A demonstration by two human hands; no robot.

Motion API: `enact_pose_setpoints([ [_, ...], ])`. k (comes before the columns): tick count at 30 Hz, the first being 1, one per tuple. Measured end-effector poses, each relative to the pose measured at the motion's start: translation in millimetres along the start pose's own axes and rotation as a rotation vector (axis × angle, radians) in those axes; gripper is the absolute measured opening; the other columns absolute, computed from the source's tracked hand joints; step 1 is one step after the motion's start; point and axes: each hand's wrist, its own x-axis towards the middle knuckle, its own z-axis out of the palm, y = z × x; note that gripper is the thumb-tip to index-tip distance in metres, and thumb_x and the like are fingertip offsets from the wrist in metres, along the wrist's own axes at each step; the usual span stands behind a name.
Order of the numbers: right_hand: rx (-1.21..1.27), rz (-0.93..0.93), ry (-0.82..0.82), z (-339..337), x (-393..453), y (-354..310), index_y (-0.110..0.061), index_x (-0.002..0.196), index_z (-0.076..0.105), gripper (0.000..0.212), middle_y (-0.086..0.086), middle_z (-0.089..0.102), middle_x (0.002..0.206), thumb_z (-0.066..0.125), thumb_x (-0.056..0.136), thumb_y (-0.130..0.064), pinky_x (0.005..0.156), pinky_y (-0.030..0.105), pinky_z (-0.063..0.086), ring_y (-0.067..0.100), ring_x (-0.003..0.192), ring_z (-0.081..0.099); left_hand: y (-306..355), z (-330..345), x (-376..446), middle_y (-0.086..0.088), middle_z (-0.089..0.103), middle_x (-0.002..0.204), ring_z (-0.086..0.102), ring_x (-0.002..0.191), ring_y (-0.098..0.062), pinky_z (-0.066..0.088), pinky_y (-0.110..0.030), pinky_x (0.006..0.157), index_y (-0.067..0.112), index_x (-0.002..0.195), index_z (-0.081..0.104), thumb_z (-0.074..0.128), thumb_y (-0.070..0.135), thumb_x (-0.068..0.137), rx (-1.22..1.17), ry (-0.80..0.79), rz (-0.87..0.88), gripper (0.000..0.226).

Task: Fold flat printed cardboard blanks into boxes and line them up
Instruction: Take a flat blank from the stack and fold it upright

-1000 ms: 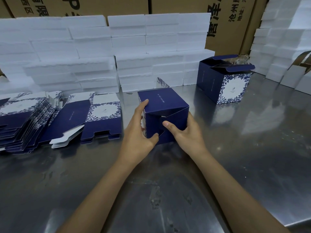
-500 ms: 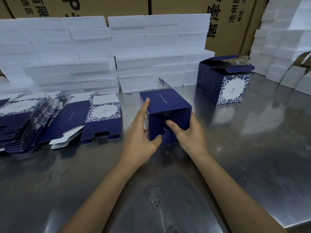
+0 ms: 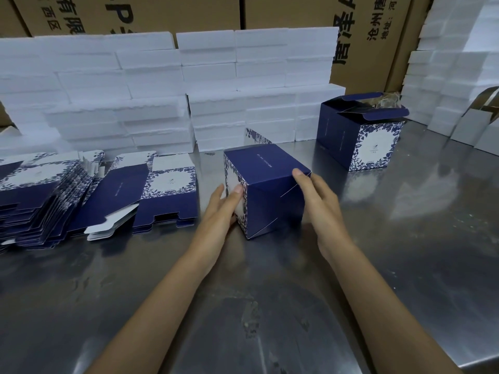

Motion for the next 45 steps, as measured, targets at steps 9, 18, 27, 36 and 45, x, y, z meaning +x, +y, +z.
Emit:
enact_pose_setpoints([
  [9, -0.062, -0.017, 0.027, -2.0, 7.7, 3.3, -0.03, 0.108, 0.073, 0.035, -0.01, 0.073, 0.114, 0.051, 0.091, -0.008, 0.083, 0.017, 0.05, 0.007, 0.106, 0.064, 18.7, 0.1, -6.1, 0.022, 0.048, 0.142, 0.049, 0.129, 0.007, 0.043, -0.034, 0.109, 0.067, 0.14, 0.02, 0.095, 0.043, 0.052, 0.022, 0.086, 0.281, 0.119],
  [18, -0.065, 0.016, 0.023, 2.6, -2.9, -3.6, -0.041, 0.106, 0.066, 0.03, 0.0, 0.073, 0.119, 0.051, 0.107, -0.015, 0.108, 0.047, 0.05, 0.021, 0.117, 0.067, 29.0, 4.5, -11.8, 0.036, 0.059, 0.126, 0.053, 0.121, 0.012, 0.036, -0.035, 0.111, 0.066, 0.118, 0.058, 0.044, 0.096, 0.067, 0.059, 0.11, 0.184, 0.06],
  [27, 0.087, 0.027, -0.291, 1.8, 5.8, 7.3, -0.041, 0.151, 0.043, 0.093, -0.007, 0.052, 0.153, 0.065, 0.073, -0.085, 0.122, 0.053, 0.028, 0.02, 0.144, 0.045, 35.2, 9.3, -16.5, 0.034, 0.04, 0.135, 0.04, 0.114, 0.029, 0.035, -0.031, 0.104, 0.071, 0.128, 0.044, 0.045, 0.076, 0.087, 0.164, 0.051, 0.227, 0.041],
  [36, 0.11, 0.024, -0.277, 3.0, 11.6, 19.7, -0.026, 0.144, 0.054, 0.077, 0.006, 0.071, 0.128, 0.08, 0.074, -0.045, 0.108, 0.055, 0.048, 0.031, 0.119, 0.067, 46.2, 6.1, -18.8, -0.017, 0.057, 0.092, 0.058, 0.087, -0.028, 0.05, -0.025, 0.083, 0.041, 0.111, 0.07, 0.062, 0.025, 0.097, 0.151, 0.066, 0.238, 0.023],
  [45, 0.1, -0.001, -0.249, 1.7, 13.5, 21.8, -0.021, 0.136, 0.06, 0.068, 0.001, 0.076, 0.115, 0.076, 0.074, -0.042, 0.082, 0.031, 0.057, 0.022, 0.106, 0.073, 43.0, 5.1, -16.3, 0.016, 0.053, 0.064, 0.044, 0.054, 0.001, 0.036, -0.028, 0.064, 0.031, 0.092, 0.07, 0.061, 0.026, 0.096, 0.189, 0.108, 0.26, 0.011],
])
